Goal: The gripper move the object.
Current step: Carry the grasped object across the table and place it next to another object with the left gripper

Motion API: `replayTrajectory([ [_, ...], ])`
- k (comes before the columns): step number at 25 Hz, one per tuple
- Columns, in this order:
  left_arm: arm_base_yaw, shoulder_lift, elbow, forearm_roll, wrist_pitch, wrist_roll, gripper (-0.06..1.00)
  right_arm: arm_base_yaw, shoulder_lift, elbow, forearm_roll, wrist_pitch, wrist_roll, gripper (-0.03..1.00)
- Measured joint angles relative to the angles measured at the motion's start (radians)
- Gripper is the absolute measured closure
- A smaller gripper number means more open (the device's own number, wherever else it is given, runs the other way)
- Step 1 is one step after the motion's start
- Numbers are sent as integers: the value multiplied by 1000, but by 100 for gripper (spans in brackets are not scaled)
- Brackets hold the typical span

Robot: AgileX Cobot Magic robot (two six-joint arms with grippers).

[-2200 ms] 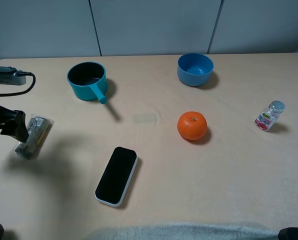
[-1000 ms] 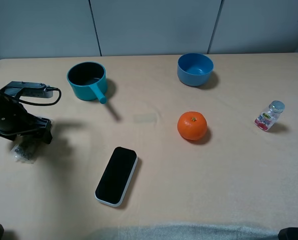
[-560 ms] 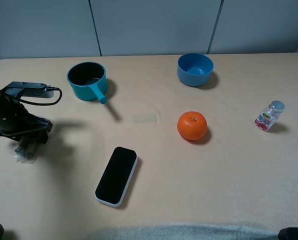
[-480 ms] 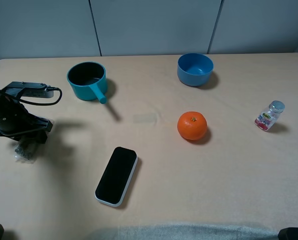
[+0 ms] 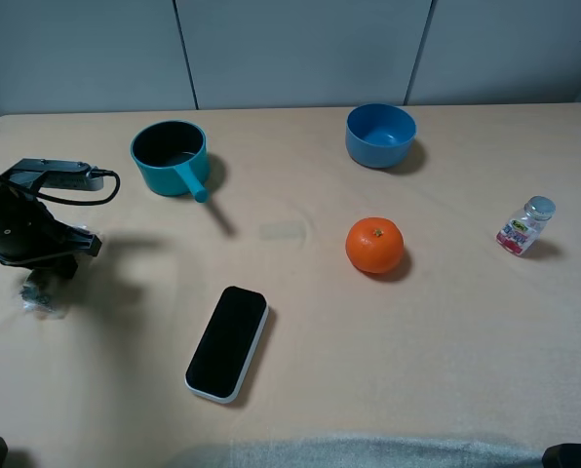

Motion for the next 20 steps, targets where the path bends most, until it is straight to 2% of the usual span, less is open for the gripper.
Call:
replayTrajectory([
  [12,0,-2,0,0,7,0,73,0,0,0,0,1,0,28],
  [20,0,-68,0,3,71,0,76,0,0,0,0,1,0,28],
])
